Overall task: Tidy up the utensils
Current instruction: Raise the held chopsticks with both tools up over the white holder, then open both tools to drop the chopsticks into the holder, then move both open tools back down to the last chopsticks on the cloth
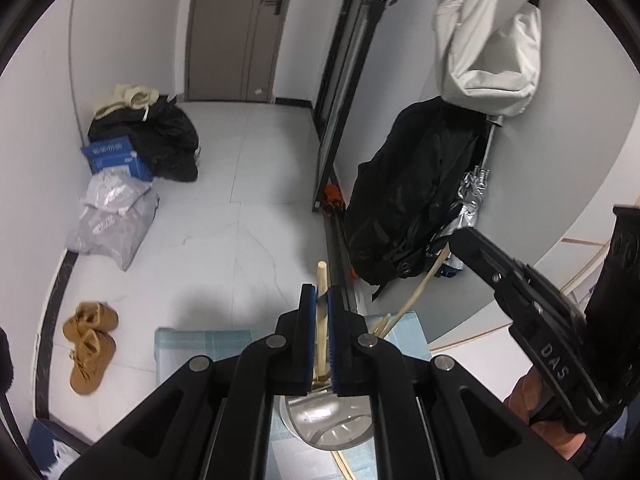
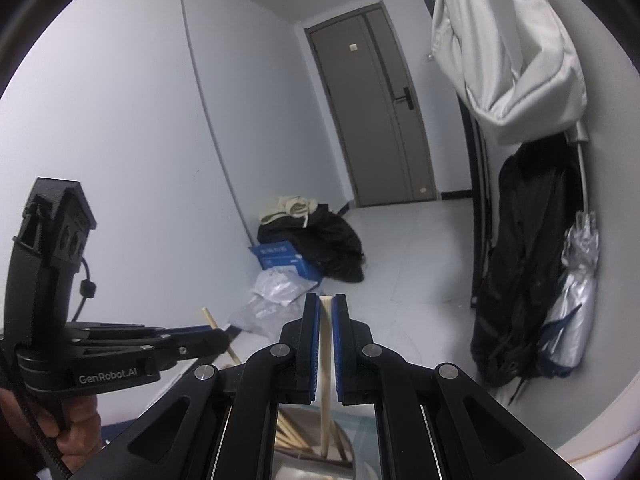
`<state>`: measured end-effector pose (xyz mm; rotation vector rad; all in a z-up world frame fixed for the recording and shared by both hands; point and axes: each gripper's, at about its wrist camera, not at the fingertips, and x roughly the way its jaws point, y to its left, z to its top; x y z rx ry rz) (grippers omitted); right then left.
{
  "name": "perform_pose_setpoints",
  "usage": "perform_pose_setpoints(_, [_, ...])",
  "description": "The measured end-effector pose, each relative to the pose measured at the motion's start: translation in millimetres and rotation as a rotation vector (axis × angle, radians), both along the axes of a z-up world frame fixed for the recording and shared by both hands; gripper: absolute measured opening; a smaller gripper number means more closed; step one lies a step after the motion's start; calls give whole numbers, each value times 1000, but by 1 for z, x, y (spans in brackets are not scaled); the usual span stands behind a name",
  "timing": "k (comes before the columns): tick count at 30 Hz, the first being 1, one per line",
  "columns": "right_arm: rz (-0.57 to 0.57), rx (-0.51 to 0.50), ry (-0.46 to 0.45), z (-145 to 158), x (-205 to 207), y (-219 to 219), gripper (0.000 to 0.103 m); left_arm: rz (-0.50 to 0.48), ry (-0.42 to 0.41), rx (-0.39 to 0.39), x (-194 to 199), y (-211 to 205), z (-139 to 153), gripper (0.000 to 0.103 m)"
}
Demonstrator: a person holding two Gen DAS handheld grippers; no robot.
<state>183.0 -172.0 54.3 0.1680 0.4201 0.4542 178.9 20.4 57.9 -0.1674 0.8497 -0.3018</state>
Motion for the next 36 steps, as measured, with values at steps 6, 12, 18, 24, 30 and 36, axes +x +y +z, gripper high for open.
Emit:
perform_pose_setpoints(6, [22,-10,49,-20,-1,3,6,-21,-10,-9,-4,-6,-3,1])
perform_pose_setpoints(12, [53,-27,96,-35,-2,8,7,-30,-2,10,-8,-9,-11,1])
perform_pose_setpoints(18, [78,-3,197,-54,-1,3,8,-39,45,44,-12,-13,-25,3])
perform_pose_setpoints(24, [43,17,195,-53,-23,-12,11,16,41,40,-29,-5,-24,26])
perform_pose_setpoints(30, [-11,15,171,-45,-51,-24,29,88,-45,55,-58,-3,-11,60])
perform_pose_setpoints(36, [-38,6,125,-31,-87,-28,44,123,-90,83,-84,-9,-2,71])
